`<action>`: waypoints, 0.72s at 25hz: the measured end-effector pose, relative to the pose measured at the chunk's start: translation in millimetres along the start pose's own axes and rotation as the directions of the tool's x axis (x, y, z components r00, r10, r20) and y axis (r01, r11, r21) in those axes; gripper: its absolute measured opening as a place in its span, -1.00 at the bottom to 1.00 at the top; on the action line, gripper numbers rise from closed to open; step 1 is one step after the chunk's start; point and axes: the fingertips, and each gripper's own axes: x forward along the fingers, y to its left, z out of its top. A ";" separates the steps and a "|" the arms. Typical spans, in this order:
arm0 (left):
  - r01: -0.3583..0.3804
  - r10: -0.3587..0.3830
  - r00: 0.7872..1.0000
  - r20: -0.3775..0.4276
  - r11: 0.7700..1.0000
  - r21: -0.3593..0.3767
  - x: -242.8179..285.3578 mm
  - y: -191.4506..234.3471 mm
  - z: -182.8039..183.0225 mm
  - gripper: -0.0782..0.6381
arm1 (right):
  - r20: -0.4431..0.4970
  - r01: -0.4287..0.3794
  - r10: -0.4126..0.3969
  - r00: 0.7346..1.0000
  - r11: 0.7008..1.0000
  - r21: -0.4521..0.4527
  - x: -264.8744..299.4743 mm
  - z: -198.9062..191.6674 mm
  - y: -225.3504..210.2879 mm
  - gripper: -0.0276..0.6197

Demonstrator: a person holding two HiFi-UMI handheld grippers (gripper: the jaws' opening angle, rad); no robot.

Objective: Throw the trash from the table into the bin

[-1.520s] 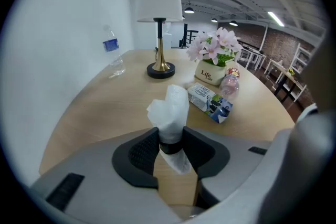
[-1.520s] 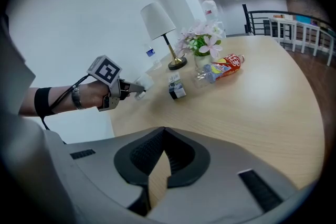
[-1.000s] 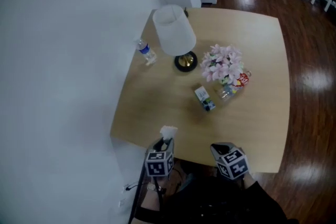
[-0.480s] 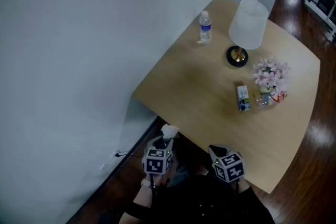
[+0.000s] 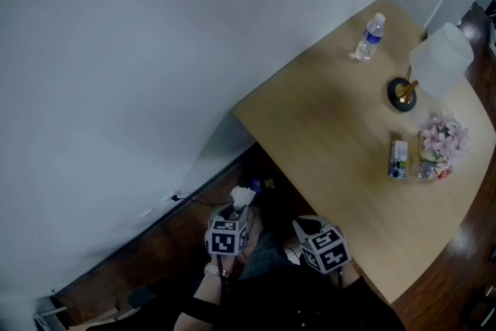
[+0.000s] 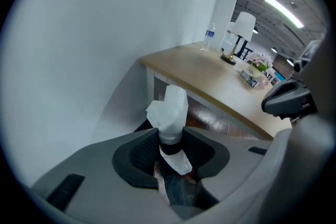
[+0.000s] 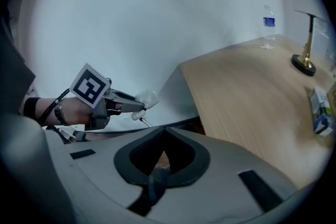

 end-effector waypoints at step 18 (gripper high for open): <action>0.097 -0.094 0.972 -0.214 0.995 0.007 264.9 63.6 -109.3 -0.37 | -0.153 0.018 0.004 0.988 0.990 0.143 107.8 -19.6 3.3 -0.90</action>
